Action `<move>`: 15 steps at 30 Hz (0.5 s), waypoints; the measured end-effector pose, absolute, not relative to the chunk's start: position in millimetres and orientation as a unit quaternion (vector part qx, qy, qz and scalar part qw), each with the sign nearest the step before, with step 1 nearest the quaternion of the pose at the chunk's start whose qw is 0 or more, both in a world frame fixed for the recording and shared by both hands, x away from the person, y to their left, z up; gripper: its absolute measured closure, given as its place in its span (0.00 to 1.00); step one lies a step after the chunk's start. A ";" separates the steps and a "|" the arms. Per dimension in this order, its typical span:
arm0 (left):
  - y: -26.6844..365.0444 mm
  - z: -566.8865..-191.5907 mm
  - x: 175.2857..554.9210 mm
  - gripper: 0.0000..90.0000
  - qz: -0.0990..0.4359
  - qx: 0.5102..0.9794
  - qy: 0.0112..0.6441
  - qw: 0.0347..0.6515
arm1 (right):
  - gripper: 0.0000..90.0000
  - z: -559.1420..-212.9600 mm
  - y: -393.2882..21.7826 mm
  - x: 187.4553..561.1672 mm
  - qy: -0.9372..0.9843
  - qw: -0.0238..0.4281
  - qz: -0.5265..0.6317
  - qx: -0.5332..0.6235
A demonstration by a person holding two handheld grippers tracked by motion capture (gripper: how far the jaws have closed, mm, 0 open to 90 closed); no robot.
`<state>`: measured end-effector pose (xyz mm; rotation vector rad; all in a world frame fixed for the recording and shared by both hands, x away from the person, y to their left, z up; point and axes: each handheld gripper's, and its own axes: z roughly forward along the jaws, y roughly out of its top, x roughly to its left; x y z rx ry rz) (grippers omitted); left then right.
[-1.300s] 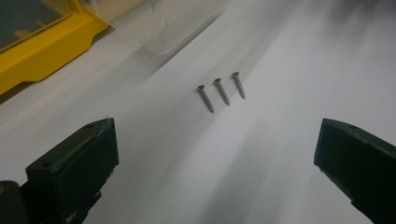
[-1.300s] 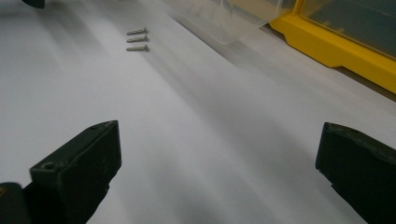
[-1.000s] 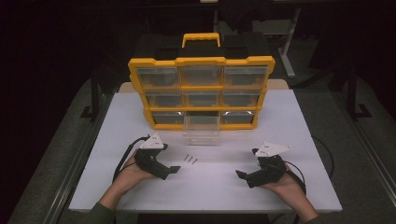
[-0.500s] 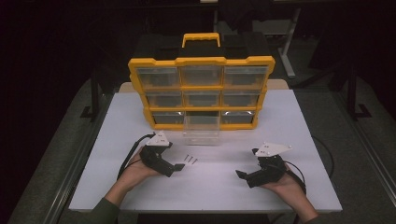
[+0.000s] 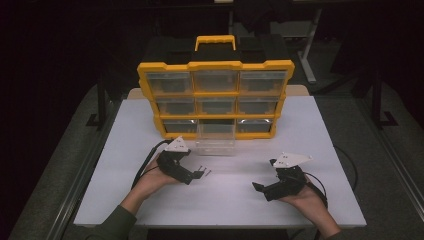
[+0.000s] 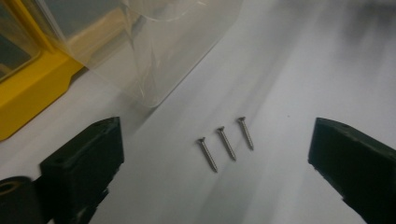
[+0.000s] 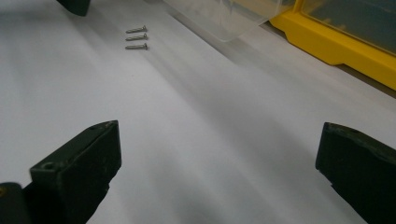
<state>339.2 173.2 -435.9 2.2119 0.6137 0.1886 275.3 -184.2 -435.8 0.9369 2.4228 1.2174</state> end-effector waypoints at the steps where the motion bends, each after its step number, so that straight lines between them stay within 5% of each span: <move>1: 172.5 -436.4 339.7 0.05 0.076 0.878 0.244 0.404 | 0.00 -435.9 -184.2 275.4 0.837 0.136 0.420 0.324; 15: 163.4 -436.7 348.0 0.38 0.077 0.884 0.271 0.374 | 0.00 -435.8 -184.2 275.7 0.836 0.136 0.421 0.324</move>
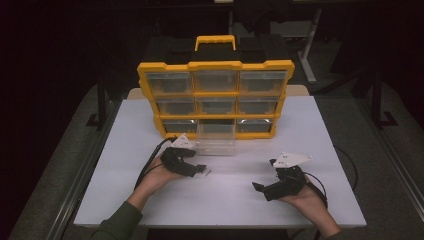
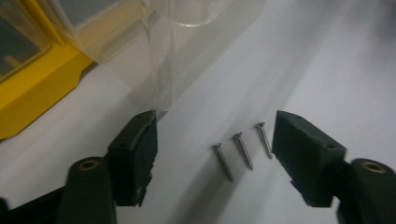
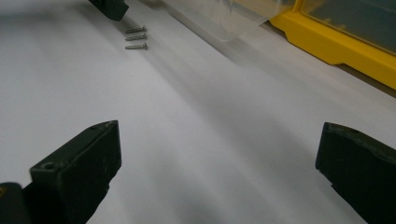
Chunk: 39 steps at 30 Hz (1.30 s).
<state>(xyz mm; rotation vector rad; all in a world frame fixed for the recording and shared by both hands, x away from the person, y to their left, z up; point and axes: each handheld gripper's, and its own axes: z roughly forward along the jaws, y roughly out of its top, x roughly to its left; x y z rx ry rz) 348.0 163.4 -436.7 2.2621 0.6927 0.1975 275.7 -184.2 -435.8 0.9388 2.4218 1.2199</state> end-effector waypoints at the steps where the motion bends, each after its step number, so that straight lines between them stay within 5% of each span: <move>1: 162.8 -437.1 348.0 0.40 0.078 0.884 0.271 0.372 | 0.00 -435.8 -184.2 275.7 0.836 0.136 0.421 0.324; 20: 157.0 -444.7 349.9 0.84 0.055 0.894 0.275 0.348 | 0.00 -436.6 -182.3 274.9 0.840 0.134 0.418 0.318; 39: 156.6 -448.9 350.8 0.97 0.062 0.895 0.281 0.341 | 0.00 -437.0 -181.7 274.8 0.843 0.133 0.415 0.316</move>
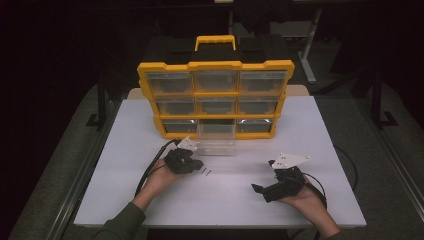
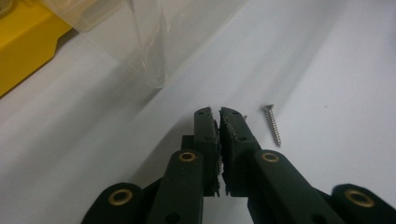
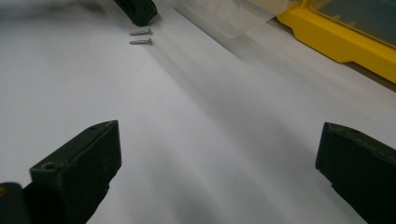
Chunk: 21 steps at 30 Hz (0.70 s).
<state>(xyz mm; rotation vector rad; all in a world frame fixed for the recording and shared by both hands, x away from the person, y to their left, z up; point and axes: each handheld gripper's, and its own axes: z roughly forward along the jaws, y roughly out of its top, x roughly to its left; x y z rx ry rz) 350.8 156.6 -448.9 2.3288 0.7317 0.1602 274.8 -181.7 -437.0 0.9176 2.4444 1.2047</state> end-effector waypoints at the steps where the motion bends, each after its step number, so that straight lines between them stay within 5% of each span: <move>1: 156.6 -448.9 350.8 0.97 0.061 0.895 0.281 0.341 | 0.00 -437.0 -181.7 274.7 0.843 0.133 0.415 0.316; 21: 162.5 -441.0 349.6 0.97 0.048 0.901 0.268 0.339 | 0.00 -437.5 -181.6 274.7 0.844 0.130 0.414 0.317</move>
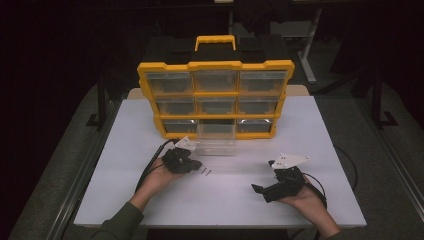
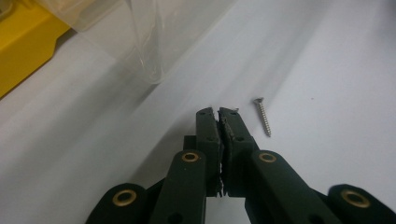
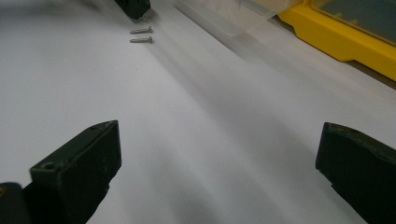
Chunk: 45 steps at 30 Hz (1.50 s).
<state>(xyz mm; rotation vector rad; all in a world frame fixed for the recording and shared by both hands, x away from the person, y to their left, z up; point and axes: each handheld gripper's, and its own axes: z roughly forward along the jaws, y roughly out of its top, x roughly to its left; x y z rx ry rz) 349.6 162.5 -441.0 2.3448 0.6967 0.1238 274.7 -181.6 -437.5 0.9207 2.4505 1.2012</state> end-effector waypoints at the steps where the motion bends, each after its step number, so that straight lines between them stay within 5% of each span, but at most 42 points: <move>1: 163.3 -439.8 349.6 0.97 0.046 0.901 0.266 0.340 | 0.00 -437.6 -181.5 274.7 0.844 0.130 0.414 0.317; 45: 164.0 -376.5 349.7 0.98 0.007 0.898 0.223 0.379 | 0.00 -437.1 -182.2 274.9 0.842 0.131 0.415 0.319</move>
